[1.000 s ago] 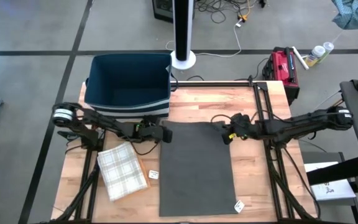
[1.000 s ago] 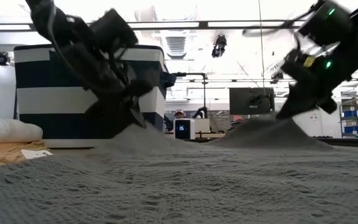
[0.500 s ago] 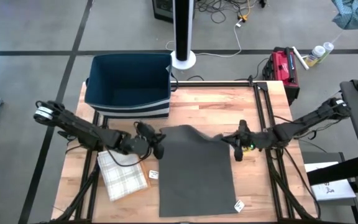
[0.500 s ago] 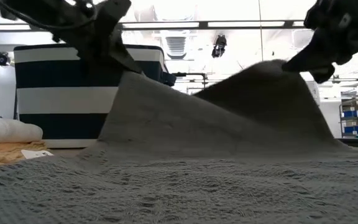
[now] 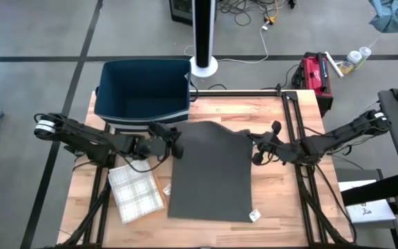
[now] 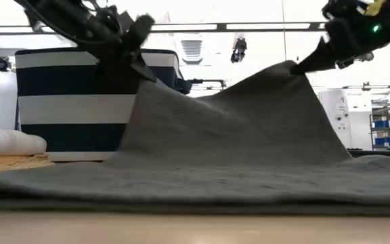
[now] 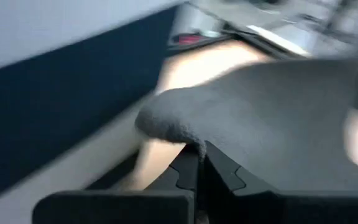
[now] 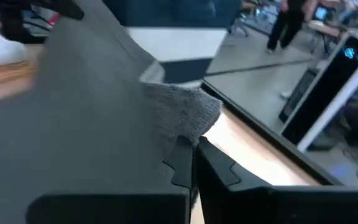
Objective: Fold towel
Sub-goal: Fold the gray kitchen towel
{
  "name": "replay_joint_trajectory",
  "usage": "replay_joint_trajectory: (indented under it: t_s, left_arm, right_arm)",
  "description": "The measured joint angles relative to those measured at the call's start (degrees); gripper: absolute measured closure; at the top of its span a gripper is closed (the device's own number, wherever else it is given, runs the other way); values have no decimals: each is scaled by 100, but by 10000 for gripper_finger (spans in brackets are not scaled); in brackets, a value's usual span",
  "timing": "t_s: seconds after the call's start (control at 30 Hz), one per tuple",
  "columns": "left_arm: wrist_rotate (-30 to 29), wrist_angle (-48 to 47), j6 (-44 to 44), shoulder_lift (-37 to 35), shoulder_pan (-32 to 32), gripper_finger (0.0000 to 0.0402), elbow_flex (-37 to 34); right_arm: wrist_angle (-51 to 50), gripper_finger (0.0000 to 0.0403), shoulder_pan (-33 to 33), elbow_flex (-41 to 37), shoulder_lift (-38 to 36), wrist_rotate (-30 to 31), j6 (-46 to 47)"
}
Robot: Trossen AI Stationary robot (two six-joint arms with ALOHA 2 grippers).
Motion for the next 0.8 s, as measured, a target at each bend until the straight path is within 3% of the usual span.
replay_joint_trajectory:
  t_s: [0.1, 0.27, 0.43, 0.6, 0.8]
  left_arm:
    - [297, 64, 481, -86, -377, 401, 0]
    - [293, 62, 1010, -60, -1278, 401, 0]
    - [-133, 49, 1137, -49, -1869, 401, 0]
    - [-98, -108, 1324, -49, -2161, 401, 0]
    - [470, -156, 1306, 70, -2205, 401, 0]
  right_arm:
    - [-22, 401, 256, 253, 4, -251, -434]
    - [-6, 401, 976, 485, 64, -743, -462]
    - [4, 401, 1767, 507, 240, -776, -99]
    - [-9, 401, 2461, 507, 621, -816, 361]
    - [20, 401, 2901, 515, 1276, -818, 1030]
